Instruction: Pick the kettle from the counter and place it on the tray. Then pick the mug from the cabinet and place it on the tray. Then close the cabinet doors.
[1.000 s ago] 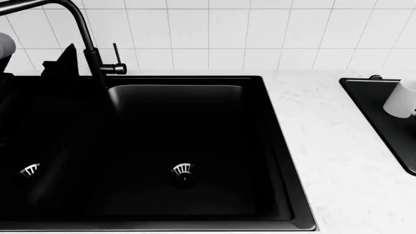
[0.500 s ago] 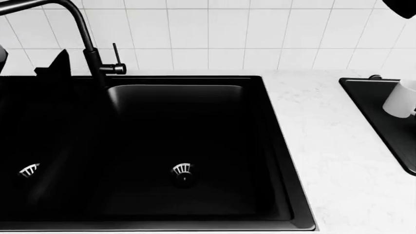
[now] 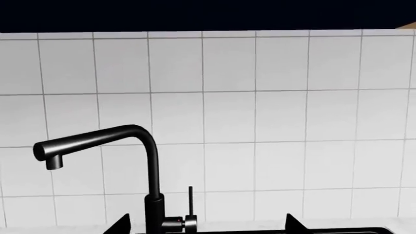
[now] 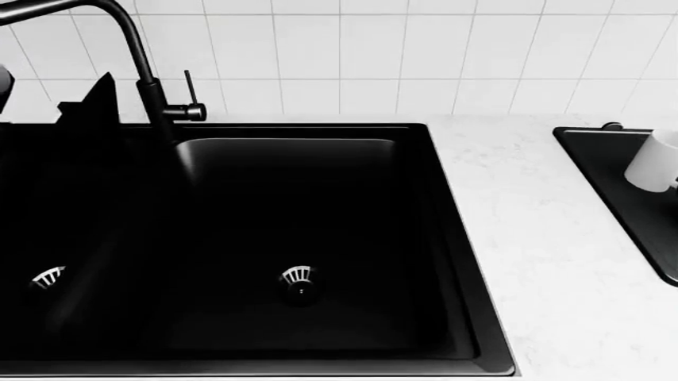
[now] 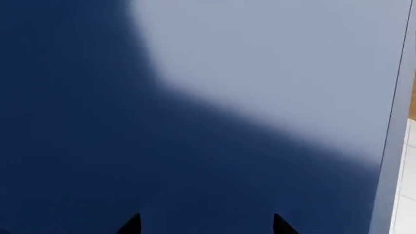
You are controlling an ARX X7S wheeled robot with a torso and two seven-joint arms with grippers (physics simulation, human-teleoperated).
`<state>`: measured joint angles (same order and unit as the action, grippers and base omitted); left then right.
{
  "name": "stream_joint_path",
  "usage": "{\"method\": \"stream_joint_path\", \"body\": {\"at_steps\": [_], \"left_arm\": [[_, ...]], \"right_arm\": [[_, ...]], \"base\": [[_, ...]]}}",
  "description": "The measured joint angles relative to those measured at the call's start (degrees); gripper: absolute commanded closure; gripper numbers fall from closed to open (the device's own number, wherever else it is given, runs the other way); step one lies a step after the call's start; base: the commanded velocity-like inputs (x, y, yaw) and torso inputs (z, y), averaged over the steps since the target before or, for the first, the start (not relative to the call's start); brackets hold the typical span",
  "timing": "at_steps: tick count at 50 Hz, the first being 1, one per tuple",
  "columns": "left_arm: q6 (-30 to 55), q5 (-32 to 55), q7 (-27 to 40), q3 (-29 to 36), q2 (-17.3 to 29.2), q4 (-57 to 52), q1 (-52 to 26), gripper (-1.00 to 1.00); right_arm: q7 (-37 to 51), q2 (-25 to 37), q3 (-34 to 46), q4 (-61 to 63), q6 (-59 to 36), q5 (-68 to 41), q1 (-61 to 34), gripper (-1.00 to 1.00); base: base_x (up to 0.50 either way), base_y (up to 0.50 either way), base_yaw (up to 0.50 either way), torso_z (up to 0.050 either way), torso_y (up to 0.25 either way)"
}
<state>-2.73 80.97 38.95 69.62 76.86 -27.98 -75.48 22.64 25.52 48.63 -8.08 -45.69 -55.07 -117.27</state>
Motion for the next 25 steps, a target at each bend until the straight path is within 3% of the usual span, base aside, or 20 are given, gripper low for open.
{"method": "stream_joint_path", "body": {"at_steps": [25], "left_arm": [[2.0,0.8,0.9,-1.5,-0.8,-0.9,-1.8,-1.00]], "right_arm": [[15.2,17.1,-13.8,25.1,-7.9,-25.9,5.9,-1.00]], "base": [[0.00,0.00,0.00,0.000,0.000]]}}
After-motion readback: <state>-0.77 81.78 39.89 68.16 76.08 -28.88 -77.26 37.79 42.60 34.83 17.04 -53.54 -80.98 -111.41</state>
